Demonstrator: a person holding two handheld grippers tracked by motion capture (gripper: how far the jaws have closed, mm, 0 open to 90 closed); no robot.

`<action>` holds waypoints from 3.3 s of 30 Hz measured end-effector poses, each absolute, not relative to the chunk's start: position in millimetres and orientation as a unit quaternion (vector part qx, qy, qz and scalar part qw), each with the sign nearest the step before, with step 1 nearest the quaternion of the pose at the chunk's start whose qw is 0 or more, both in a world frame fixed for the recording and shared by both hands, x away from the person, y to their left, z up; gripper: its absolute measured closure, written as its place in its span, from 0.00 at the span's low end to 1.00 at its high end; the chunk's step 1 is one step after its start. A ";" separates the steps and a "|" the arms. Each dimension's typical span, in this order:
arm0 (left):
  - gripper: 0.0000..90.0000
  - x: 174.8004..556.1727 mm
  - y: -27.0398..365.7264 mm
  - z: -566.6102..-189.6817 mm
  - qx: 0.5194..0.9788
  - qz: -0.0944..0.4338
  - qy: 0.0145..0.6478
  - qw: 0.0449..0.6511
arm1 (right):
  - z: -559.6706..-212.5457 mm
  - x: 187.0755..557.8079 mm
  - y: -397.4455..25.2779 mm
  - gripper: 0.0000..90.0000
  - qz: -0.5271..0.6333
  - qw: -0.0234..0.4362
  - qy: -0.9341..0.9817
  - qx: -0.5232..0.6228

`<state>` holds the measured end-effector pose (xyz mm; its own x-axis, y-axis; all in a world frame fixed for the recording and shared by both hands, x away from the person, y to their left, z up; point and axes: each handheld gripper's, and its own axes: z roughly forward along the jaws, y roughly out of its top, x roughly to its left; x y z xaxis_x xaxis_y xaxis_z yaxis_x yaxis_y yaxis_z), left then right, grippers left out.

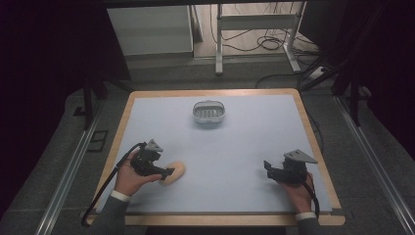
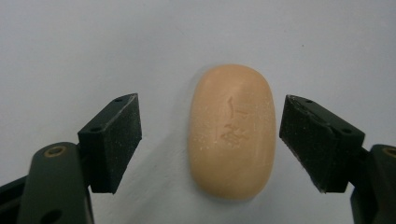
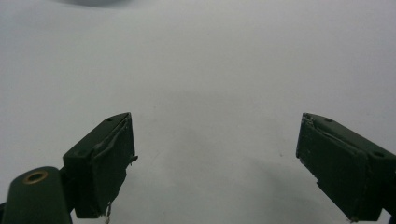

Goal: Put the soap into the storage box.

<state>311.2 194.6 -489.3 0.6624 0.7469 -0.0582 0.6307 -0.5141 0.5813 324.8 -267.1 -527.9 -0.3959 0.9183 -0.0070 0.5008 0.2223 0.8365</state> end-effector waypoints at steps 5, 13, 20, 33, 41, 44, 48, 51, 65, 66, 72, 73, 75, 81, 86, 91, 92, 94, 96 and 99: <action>0.24 311.4 187.3 -495.4 0.871 0.089 0.392 0.282 | -528.0 324.7 -267.1 0.13 0.396 0.264 0.736 0.482; 0.25 314.0 178.0 -506.2 0.881 0.073 0.385 0.264 | -528.0 324.8 -267.0 0.13 0.394 0.265 0.736 0.483; 0.25 317.1 174.4 -512.4 0.885 0.063 0.386 0.253 | -528.0 325.0 -267.2 0.13 0.395 0.263 0.736 0.483; 0.33 318.9 171.9 -521.4 0.887 0.062 0.390 0.241 | -528.0 325.0 -266.7 0.13 0.392 0.265 0.736 0.484; 0.37 316.7 172.3 -520.6 0.888 0.073 0.387 0.238 | -528.0 325.1 -266.8 0.13 0.391 0.266 0.735 0.486; 0.37 316.3 173.3 -519.8 0.888 0.076 0.386 0.236 | -528.1 325.2 -266.8 0.13 0.391 0.266 0.735 0.486; 0.37 315.8 175.2 -516.6 0.886 0.076 0.387 0.243 | -528.1 325.2 -266.9 0.13 0.391 0.267 0.734 0.487; 0.37 315.9 178.3 -513.0 0.883 0.079 0.389 0.249 | -528.1 325.2 -266.8 0.13 0.391 0.267 0.734 0.487; 0.37 320.5 178.4 -497.5 0.879 0.086 0.387 0.265 | -528.0 325.3 -266.8 0.13 0.389 0.266 0.735 0.488; 0.37 320.6 178.4 -497.4 0.878 0.088 0.388 0.266 | -528.0 325.4 -266.8 0.13 0.389 0.266 0.735 0.488; 0.37 322.5 178.5 -492.7 0.878 0.091 0.387 0.267 | -528.1 325.8 -266.6 0.13 0.388 0.266 0.736 0.488; 0.37 323.0 177.9 -491.3 0.877 0.092 0.387 0.269 | -528.2 325.8 -266.6 0.13 0.387 0.266 0.736 0.487; 0.37 324.0 176.8 -488.8 0.877 0.093 0.386 0.272 | -528.2 325.9 -266.7 0.13 0.387 0.266 0.736 0.487; 0.37 327.2 173.9 -487.1 0.873 0.093 0.386 0.282 | -528.4 326.3 -266.7 0.13 0.387 0.265 0.736 0.488; 0.37 329.1 172.7 -485.0 0.875 0.101 0.381 0.281 | -528.4 326.6 -266.8 0.13 0.386 0.264 0.737 0.488; 0.37 332.2 171.3 -480.6 0.873 0.104 0.382 0.284 | -528.4 326.6 -266.7 0.13 0.386 0.264 0.737 0.488; 0.37 332.8 170.8 -479.7 0.873 0.104 0.382 0.286 | -528.4 326.6 -266.7 0.13 0.385 0.264 0.737 0.488; 0.37 334.3 170.1 -477.9 0.872 0.104 0.381 0.288 | -528.4 326.6 -266.6 0.13 0.385 0.264 0.737 0.488; 0.37 336.0 169.7 -476.5 0.872 0.104 0.381 0.289 | -528.4 326.7 -266.6 0.13 0.385 0.264 0.737 0.489; 0.37 338.6 168.2 -473.9 0.872 0.108 0.379 0.289 | -528.4 326.7 -266.6 0.13 0.385 0.264 0.737 0.489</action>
